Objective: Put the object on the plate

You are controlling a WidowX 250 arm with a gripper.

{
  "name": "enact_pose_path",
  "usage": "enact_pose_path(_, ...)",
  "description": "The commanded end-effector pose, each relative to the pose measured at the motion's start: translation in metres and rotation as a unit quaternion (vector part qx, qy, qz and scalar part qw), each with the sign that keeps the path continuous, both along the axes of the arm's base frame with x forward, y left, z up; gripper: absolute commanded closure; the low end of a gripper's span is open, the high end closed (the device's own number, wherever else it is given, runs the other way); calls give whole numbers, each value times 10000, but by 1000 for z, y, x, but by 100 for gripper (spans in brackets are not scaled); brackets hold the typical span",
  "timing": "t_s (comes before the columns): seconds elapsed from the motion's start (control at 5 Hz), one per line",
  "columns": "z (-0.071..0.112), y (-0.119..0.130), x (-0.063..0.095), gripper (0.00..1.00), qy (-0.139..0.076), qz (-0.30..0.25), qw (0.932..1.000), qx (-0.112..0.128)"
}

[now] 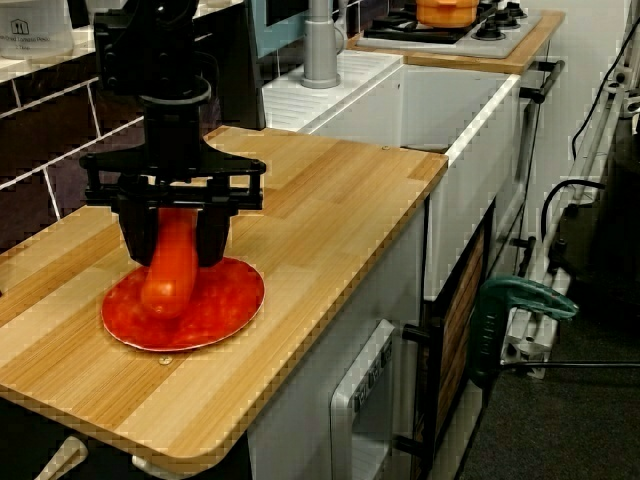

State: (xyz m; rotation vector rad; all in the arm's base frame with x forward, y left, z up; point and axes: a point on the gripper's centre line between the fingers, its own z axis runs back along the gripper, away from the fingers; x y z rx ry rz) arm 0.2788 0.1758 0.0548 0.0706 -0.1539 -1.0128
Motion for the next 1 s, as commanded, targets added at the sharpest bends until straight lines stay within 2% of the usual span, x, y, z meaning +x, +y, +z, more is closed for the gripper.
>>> enact_pose_path(0.0, 15, 4, 2, 62, -195, 55, 9994, 281)
enact_pose_path(0.2, 13, 3, 0, 0, -161, 20, 9992, 359)
enact_pose_path(0.8, 9, -1, -4, 0, -104, -72, 9992, 389)
